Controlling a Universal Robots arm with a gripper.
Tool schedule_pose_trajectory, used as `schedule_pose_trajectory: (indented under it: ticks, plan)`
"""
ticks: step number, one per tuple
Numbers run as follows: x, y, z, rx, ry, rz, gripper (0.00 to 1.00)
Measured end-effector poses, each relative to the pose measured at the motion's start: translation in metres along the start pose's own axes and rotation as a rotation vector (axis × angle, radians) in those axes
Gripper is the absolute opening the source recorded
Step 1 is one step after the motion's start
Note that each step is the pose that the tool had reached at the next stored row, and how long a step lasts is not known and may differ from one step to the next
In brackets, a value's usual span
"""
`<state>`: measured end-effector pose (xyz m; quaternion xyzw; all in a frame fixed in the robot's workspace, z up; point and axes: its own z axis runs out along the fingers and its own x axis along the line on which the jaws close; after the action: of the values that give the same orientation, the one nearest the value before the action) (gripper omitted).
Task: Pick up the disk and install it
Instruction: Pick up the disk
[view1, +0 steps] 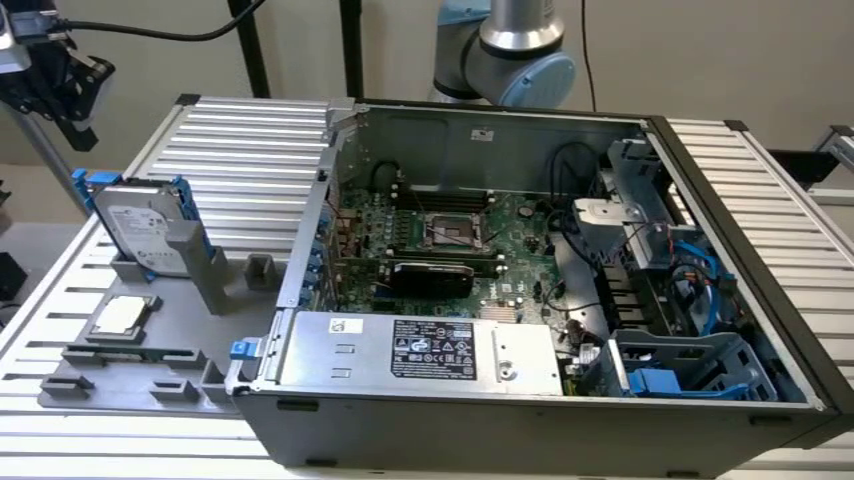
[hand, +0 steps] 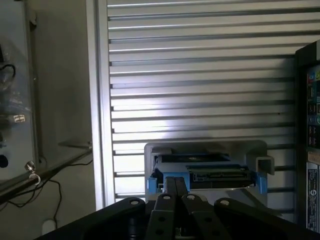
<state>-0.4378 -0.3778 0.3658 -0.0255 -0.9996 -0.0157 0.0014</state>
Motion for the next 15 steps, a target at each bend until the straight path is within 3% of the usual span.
schedule_pose_trajectory:
  ticks: [11,15]
  plan:
    - [-0.0002,0.0000,0.0000,0.0000,0.0000,0.000,0.00]
    - [-0.0014,0.0001,0.0008,0.0001,0.0014,-0.049,0.00]
